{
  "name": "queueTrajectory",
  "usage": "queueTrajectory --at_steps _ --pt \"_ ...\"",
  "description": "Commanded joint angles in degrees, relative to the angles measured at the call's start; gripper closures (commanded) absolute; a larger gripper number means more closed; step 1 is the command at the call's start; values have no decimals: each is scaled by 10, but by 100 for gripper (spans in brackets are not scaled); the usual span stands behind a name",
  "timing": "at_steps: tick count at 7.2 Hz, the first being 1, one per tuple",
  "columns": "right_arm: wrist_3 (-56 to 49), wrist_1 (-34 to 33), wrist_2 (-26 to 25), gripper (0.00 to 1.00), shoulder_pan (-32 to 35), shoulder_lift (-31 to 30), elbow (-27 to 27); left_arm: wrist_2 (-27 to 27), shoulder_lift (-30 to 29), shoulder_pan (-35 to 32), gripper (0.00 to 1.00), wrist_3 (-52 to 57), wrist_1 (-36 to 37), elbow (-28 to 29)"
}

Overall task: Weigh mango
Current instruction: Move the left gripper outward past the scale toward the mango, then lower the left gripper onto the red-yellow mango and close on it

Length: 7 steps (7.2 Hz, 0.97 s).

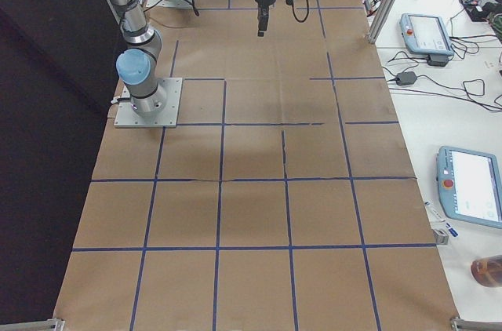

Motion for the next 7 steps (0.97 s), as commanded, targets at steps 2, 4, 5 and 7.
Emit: queueTrajectory --at_steps 2,4,5,7 --pt "0 0 0 0 0 0 0 3 -217 95 1 183 91 188" --pt "0 0 0 0 0 0 0 -2 -334 151 0 201 97 330" --pt "0 0 0 0 0 0 0 -1 -382 154 0 201 89 378" --pt "0 0 0 0 0 0 0 1 -412 154 0 197 88 397"
